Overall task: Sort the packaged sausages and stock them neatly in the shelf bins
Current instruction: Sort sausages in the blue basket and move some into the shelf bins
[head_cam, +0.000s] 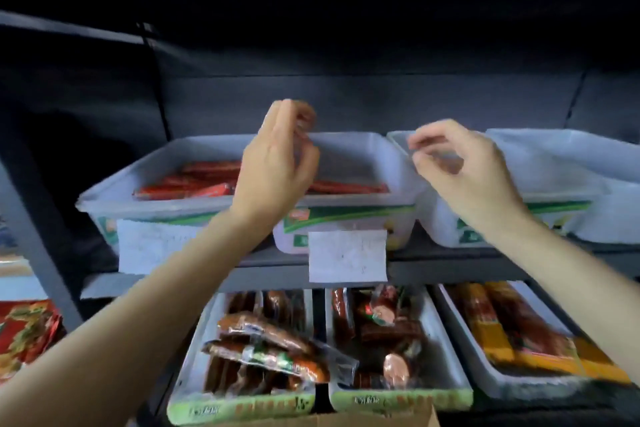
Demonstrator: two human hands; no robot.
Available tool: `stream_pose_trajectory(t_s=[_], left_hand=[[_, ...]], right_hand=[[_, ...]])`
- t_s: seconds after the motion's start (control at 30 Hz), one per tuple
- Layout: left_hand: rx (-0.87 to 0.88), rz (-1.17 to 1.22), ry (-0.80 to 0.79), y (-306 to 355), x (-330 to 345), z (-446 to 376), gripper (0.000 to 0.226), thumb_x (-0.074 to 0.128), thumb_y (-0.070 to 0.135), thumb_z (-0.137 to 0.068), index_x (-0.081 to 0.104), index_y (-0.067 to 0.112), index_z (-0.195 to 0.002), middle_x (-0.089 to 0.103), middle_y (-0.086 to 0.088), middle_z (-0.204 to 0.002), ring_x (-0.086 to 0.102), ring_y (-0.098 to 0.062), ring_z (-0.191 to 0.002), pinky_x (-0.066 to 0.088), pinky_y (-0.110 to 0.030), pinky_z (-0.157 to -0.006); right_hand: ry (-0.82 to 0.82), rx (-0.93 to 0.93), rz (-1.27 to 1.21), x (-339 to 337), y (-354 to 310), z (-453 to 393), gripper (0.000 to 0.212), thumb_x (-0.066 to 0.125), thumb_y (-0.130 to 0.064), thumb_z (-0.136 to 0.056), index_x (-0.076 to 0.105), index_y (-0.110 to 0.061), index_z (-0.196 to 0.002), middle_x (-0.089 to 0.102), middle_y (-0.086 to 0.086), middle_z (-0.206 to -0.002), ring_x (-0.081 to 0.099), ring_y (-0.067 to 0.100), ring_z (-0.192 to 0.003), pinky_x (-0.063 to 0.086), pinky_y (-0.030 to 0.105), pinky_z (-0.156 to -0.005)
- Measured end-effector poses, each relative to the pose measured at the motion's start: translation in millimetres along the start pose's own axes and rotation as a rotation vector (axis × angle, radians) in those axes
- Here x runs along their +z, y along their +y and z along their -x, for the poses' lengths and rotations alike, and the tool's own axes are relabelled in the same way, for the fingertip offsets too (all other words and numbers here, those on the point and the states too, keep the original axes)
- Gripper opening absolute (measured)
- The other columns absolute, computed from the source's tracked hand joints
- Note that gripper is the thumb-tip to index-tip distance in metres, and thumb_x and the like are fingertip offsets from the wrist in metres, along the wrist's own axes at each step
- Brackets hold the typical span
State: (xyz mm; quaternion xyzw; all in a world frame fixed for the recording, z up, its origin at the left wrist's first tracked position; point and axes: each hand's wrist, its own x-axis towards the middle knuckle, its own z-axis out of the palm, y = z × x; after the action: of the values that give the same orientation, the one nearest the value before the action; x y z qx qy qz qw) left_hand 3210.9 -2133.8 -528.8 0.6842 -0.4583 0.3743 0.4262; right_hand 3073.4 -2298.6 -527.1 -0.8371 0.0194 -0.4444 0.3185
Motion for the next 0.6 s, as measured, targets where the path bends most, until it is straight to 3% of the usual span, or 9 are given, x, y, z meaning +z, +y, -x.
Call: stream_pose_trajectory(t_s=[0.1, 0.17, 0.23, 0.3, 0.37, 0.47, 0.53, 0.6], left_hand=[[-0.108, -0.099, -0.146, -27.1, 9.8, -35.7, 0.030, 0.051, 0.009, -0.082, 0.049, 0.003, -0.112, 0.056, -0.009, -0.108, 0.055, -0.024, -0.095, 0.043, -0.033, -0.081], [-0.251, -0.154, -0.313, -47.1, 23.6, -50.9, 0.037, 0.054, 0.011, -0.085, 0.046, 0.002, -0.120, 0.053, -0.014, -0.116, 0.053, -0.031, -0.104, 0.041, -0.035, -0.088], [-0.339, -0.219, -0.465, -63.6, 38.6, -55.7, 0.041, 0.053, 0.014, -0.087, 0.042, 0.001, -0.124, 0.052, -0.020, -0.121, 0.049, -0.037, -0.112, 0.037, -0.035, -0.093], [-0.340, -0.282, -0.588, -73.2, 49.7, -52.1, 0.040, 0.051, 0.013, -0.088, 0.041, -0.002, -0.124, 0.052, -0.023, -0.123, 0.048, -0.039, -0.114, 0.033, -0.034, -0.092], [-0.293, -0.359, -0.687, -77.7, 55.7, -46.8, 0.041, 0.049, 0.014, -0.090, 0.040, -0.004, -0.126, 0.052, -0.023, -0.124, 0.049, -0.037, -0.115, 0.028, -0.033, -0.097], [-0.258, -0.393, -0.734, -82.1, 58.5, -42.7, 0.049, 0.047, 0.020, -0.091, 0.034, -0.001, -0.133, 0.050, -0.017, -0.130, 0.046, -0.032, -0.122, 0.022, -0.030, -0.105], [-0.302, -0.356, -0.736, -84.8, 58.2, -43.6, 0.054, 0.049, 0.021, -0.092, 0.031, 0.000, -0.138, 0.046, -0.016, -0.136, 0.043, -0.029, -0.126, 0.027, -0.027, -0.100], [-0.343, -0.317, -0.718, -86.3, 57.2, -45.0, 0.055, 0.050, 0.021, -0.091, 0.031, 0.001, -0.139, 0.045, -0.014, -0.138, 0.042, -0.028, -0.127, 0.029, -0.025, -0.098]], right_hand=[[-0.140, 0.002, 0.080, 9.9, 2.2, -38.2, 0.012, 0.059, -0.011, -0.086, 0.062, -0.021, -0.092, 0.061, -0.001, -0.100, 0.059, 0.010, -0.089, 0.050, 0.022, -0.081], [-0.387, 0.080, 0.180, 20.8, 7.7, -62.6, 0.014, 0.064, -0.025, -0.085, 0.060, -0.026, -0.098, 0.056, -0.005, -0.105, 0.057, 0.013, -0.096, 0.048, 0.030, -0.085], [-0.653, 0.148, 0.338, 37.9, 20.0, -81.4, 0.030, 0.063, -0.033, -0.087, 0.055, -0.026, -0.114, 0.051, -0.008, -0.111, 0.052, 0.011, -0.103, 0.042, 0.027, -0.085], [-0.750, 0.079, 0.496, 58.3, 29.6, -98.0, 0.031, 0.058, -0.027, -0.090, 0.054, -0.020, -0.120, 0.054, -0.003, -0.116, 0.051, 0.016, -0.106, 0.040, 0.026, -0.086], [-0.767, 0.010, 0.585, 75.9, 41.4, -109.5, 0.024, 0.054, -0.017, -0.090, 0.059, -0.014, -0.114, 0.060, 0.007, -0.115, 0.054, 0.025, -0.108, 0.044, 0.032, -0.088], [-0.881, 0.137, 0.727, 102.2, 60.4, -121.0, 0.029, 0.053, -0.014, -0.091, 0.056, -0.009, -0.120, 0.057, 0.013, -0.120, 0.055, 0.032, -0.109, 0.045, 0.038, -0.091], [-0.946, 0.202, 0.915, 125.3, 75.8, -121.7, 0.036, 0.054, -0.010, -0.092, 0.050, -0.012, -0.128, 0.054, 0.009, -0.127, 0.054, 0.024, -0.114, 0.044, 0.033, -0.096], [-1.027, 0.242, 1.092, 133.8, 75.9, -121.4, 0.039, 0.046, 0.006, -0.092, 0.048, -0.017, -0.124, 0.057, 0.002, -0.116, 0.058, -0.002, -0.103, 0.044, 0.015, -0.090]])
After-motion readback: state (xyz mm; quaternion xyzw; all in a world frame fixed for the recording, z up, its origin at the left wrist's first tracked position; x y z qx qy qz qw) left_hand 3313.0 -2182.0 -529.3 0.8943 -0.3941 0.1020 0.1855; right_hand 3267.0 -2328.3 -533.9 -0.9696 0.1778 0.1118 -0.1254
